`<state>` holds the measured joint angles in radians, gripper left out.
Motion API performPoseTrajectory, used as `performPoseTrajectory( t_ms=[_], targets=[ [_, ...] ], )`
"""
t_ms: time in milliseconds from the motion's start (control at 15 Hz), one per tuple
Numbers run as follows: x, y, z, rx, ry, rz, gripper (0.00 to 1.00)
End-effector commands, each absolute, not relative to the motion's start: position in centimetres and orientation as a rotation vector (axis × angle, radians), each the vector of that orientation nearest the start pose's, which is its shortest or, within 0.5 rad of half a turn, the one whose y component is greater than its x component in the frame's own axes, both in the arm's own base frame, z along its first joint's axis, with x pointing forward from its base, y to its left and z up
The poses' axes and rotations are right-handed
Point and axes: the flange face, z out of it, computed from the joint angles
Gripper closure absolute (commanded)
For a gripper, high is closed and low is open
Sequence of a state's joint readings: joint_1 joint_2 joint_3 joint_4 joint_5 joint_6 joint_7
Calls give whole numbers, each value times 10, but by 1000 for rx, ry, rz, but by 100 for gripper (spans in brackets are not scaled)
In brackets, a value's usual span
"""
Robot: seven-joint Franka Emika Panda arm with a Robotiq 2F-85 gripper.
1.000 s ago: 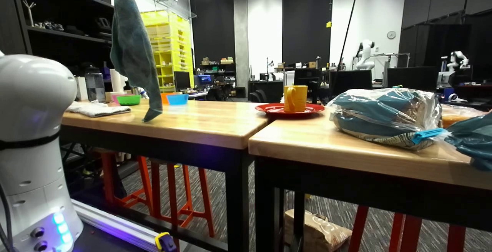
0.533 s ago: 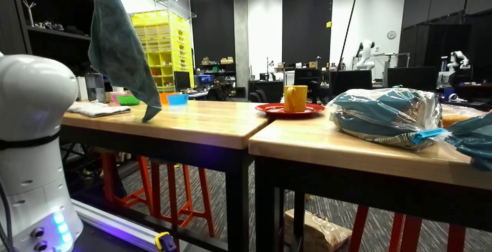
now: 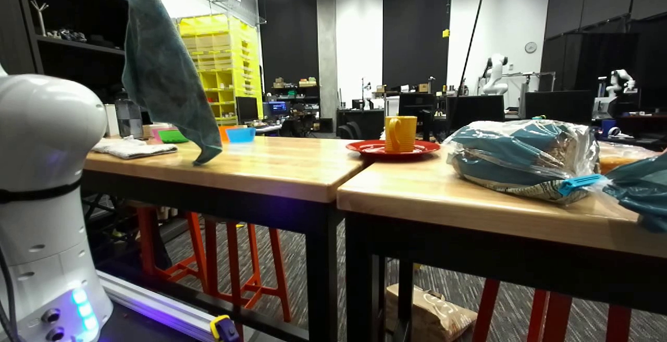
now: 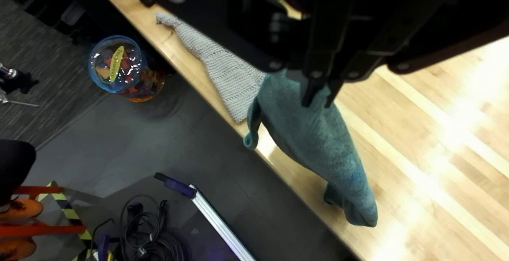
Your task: Unfold the towel on the table
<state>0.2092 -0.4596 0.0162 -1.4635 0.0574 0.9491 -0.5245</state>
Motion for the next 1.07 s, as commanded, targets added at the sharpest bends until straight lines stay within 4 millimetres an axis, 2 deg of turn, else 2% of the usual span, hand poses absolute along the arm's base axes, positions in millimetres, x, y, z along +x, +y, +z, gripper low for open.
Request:
performPoseTrajectory(
  t_ms=[0, 667, 800, 1000],
  targets=[
    [273, 88, 828, -2841, -1201, 100, 99],
    [221, 100, 842, -2807, -1240, 134, 99],
    [217, 102, 844, -2799, -1247, 135, 99],
    [227, 103, 840, -2795, -1244, 148, 99]
  ],
)
